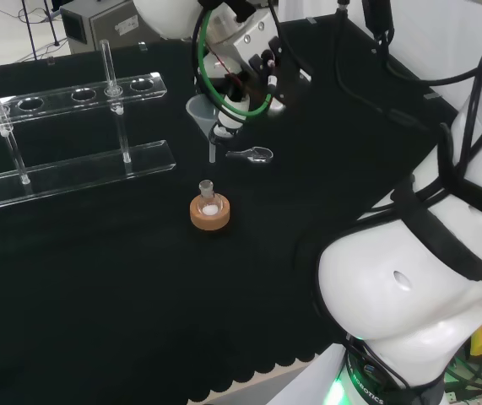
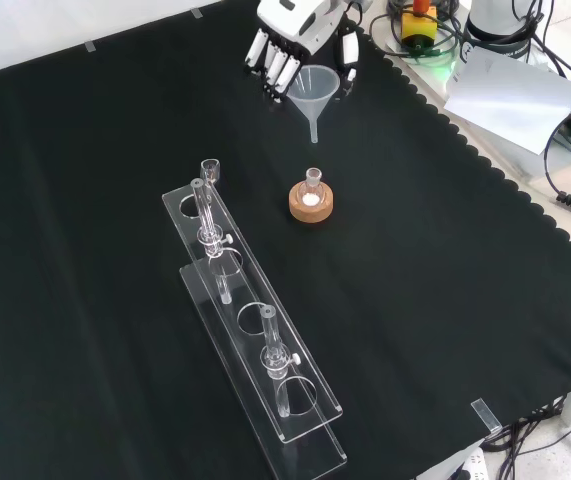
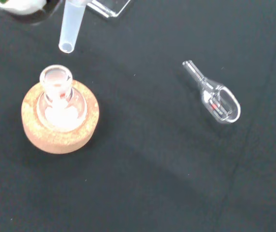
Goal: Put the funnel back on the funnel stand.
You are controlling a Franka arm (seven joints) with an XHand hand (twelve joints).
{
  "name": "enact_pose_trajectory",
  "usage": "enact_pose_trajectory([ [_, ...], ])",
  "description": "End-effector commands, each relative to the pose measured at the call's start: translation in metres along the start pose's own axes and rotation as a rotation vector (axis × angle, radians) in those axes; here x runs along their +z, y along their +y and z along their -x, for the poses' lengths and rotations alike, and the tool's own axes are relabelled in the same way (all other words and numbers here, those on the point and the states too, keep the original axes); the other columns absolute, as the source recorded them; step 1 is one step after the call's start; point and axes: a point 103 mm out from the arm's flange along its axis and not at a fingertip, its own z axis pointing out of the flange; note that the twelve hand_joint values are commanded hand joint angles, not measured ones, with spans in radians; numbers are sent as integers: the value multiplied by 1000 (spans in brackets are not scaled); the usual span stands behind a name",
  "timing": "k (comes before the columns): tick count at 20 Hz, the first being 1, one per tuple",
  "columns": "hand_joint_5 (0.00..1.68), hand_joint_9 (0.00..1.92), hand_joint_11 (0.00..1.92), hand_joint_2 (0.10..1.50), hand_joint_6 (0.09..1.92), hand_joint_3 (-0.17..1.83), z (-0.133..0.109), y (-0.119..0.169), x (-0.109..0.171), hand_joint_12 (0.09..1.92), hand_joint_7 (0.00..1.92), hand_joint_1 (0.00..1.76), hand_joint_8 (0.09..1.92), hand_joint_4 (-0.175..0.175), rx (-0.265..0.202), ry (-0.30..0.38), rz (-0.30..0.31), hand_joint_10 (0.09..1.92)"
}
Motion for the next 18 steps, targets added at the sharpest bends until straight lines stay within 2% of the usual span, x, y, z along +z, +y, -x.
enact_pose_trajectory([
  [1, 566, 1077, 569, 660, 766, 562, 2, 4, -28, 1255, 737, 784, 682, -24, 9, -17, 13, 467],
  [9, 562, 1075, 571, 659, 774, 565, 20, 34, -76, 1255, 731, 784, 686, -24, 29, -22, 56, 472],
  [18, 560, 1073, 574, 658, 782, 569, 36, 81, -110, 1254, 729, 784, 691, -24, 24, -30, 83, 477],
])
